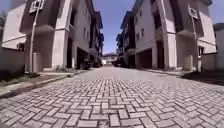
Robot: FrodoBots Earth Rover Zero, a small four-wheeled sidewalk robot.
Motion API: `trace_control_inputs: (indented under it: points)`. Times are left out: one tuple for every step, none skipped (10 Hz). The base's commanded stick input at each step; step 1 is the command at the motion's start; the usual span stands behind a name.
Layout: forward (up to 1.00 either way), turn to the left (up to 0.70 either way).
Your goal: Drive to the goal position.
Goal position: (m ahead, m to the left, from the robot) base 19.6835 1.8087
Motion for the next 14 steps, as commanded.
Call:
trace_control_inputs:
  points:
    - [0.70, 0.00]
    - [0.70, 0.00]
    - [0.70, 0.00]
    - [0.70, 0.00]
    - [0.70, 0.00]
    - [0.70, 0.00]
    - [0.70, 0.00]
    - [0.70, 0.00]
    - [0.70, 0.00]
    - [0.70, 0.00]
    - [0.70, 0.00]
    - [0.50, 0.00]
    - [0.50, 0.00]
    - [0.50, 0.00]
